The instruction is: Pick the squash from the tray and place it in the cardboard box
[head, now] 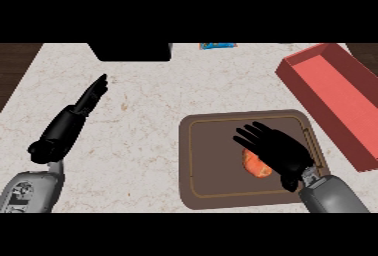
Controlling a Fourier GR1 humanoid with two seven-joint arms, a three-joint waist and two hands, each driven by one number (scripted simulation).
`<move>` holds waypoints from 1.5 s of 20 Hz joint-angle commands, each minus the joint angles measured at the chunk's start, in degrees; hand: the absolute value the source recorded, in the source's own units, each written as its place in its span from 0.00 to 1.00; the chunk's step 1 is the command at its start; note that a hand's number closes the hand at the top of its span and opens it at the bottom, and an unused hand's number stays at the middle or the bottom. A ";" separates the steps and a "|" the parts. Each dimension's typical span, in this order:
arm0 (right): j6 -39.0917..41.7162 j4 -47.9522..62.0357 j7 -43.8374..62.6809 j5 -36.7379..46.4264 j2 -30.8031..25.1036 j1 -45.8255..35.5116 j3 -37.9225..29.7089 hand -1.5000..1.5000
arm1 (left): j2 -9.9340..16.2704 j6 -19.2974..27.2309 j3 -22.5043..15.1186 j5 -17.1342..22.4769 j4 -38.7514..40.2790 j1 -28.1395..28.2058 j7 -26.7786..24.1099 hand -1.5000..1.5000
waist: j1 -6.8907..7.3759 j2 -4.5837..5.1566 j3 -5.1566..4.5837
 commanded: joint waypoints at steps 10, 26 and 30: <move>-15.56 4.75 -10.21 4.93 3.55 0.03 0.60 1.00 | -0.05 -2.42 2.69 -0.49 0.73 -0.19 -1.12 0.50 | -0.07 0.02 0.00; -24.05 33.02 18.28 1.99 18.79 -31.44 -24.64 1.00 | -2.90 -0.84 -1.13 -3.51 -1.30 -0.43 -0.33 0.50 | 1.76 0.60 0.02; -22.35 30.63 19.96 1.36 17.11 -35.91 -26.06 1.00 | -2.29 -0.86 1.18 -2.86 0.89 1.55 -3.10 0.50 | 0.67 0.16 -0.02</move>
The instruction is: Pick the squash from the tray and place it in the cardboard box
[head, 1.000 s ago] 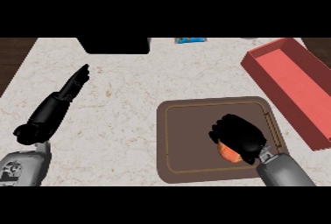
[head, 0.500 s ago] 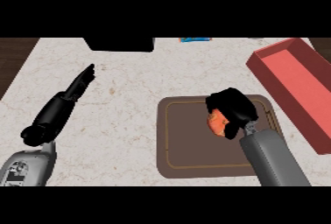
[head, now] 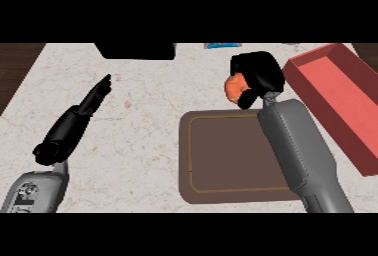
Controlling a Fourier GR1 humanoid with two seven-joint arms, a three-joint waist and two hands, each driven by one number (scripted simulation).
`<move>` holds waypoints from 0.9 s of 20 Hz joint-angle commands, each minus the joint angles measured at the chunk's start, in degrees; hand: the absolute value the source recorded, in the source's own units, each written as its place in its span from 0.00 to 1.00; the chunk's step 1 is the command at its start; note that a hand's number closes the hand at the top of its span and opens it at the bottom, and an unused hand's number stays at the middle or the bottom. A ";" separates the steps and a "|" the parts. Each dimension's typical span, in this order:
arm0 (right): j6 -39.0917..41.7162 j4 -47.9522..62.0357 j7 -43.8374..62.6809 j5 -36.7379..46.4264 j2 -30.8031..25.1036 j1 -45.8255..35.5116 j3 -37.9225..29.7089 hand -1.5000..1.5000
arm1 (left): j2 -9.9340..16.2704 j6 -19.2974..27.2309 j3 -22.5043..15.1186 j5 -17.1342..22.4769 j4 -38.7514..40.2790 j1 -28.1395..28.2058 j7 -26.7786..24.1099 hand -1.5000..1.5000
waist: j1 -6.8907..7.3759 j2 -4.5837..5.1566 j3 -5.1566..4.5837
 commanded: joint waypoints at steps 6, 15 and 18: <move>-5.37 -4.18 16.49 -1.13 -0.29 -9.13 -10.22 1.00 | 1.11 -0.68 1.35 0.20 -0.51 0.83 -0.43 0.50 | -0.95 -0.54 0.00; -11.33 0.88 18.57 -5.14 -11.67 -11.69 -21.29 1.00 | 0.28 -1.28 1.74 1.32 -0.89 -1.88 2.59 0.50 | -0.96 -0.26 0.04; -10.88 7.02 14.07 -8.12 -18.46 -13.73 -24.99 1.00 | -0.17 -0.64 0.97 0.02 -1.15 -2.37 3.08 0.50 | -0.65 -0.03 0.05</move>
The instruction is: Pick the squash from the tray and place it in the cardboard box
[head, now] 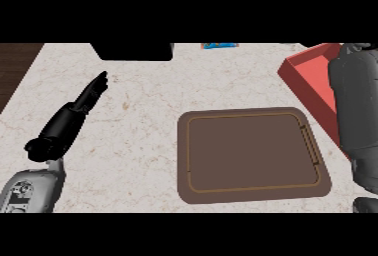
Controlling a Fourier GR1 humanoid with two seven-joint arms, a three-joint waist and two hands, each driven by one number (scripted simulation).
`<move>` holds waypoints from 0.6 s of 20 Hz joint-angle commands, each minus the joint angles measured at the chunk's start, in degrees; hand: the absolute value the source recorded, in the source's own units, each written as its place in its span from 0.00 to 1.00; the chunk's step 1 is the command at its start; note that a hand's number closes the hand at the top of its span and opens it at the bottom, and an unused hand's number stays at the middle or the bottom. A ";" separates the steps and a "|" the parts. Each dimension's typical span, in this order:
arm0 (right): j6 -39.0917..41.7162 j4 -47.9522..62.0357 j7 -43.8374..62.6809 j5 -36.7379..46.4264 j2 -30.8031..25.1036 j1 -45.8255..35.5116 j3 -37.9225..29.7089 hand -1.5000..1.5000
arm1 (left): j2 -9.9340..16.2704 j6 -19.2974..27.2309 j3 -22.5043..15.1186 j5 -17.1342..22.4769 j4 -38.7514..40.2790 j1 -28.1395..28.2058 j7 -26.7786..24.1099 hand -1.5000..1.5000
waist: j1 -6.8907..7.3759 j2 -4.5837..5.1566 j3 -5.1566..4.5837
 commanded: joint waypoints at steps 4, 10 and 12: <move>-4.29 13.42 -3.77 1.59 -9.37 0.51 -2.57 1.00 | 0.10 -1.28 -0.25 0.00 0.00 0.18 -0.38 0.50 | 0.72 0.43 0.01; 14.23 20.89 -5.69 -2.45 -16.57 -0.43 -4.48 1.00 | 0.40 -1.32 0.90 0.44 0.85 -0.84 -0.75 0.50 | -0.10 0.11 -0.02; 15.24 26.34 -8.80 -3.95 -19.57 -1.78 -6.34 1.00 | 0.53 -1.03 0.61 -0.37 0.37 -0.48 0.02 0.50 | 0.84 0.46 0.04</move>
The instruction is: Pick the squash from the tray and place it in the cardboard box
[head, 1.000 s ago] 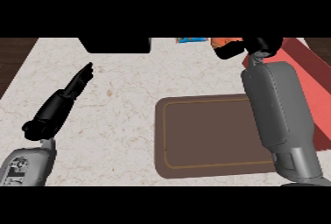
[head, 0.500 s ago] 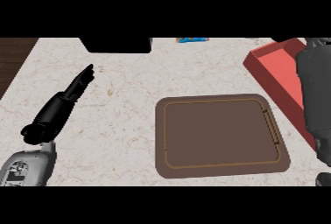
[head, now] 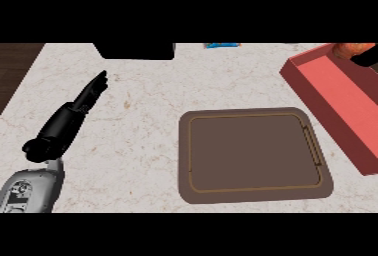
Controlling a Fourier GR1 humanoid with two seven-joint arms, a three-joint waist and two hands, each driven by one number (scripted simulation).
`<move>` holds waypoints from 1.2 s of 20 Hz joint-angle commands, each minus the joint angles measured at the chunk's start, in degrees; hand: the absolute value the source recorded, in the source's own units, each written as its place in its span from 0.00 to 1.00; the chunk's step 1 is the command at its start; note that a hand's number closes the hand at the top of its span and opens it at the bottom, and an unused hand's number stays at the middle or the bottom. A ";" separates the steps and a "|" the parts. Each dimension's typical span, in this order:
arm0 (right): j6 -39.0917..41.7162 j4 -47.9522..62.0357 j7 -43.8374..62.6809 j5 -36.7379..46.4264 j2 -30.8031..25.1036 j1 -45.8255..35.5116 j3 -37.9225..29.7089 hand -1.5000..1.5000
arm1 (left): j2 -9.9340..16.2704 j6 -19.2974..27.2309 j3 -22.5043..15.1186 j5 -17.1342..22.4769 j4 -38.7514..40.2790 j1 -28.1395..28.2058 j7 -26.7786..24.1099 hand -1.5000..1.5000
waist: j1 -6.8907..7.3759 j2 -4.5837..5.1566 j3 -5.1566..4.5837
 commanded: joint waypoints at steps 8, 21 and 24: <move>12.66 17.79 -10.96 -0.81 -13.20 2.24 -1.21 1.00 | -1.68 1.20 -1.48 -1.82 -0.58 -1.18 1.91 0.50 | 0.87 0.60 0.13; 5.31 14.96 -26.53 -23.86 -7.92 -2.70 -21.42 0.00 | -0.49 0.21 0.84 -0.76 1.83 -0.50 -0.83 0.50 | -0.66 -0.44 0.33; 3.24 16.06 -26.07 -30.91 -8.08 -2.19 -29.00 0.00 | -0.98 0.70 0.02 -1.65 1.30 0.53 -1.77 0.50 | -0.52 -0.28 0.23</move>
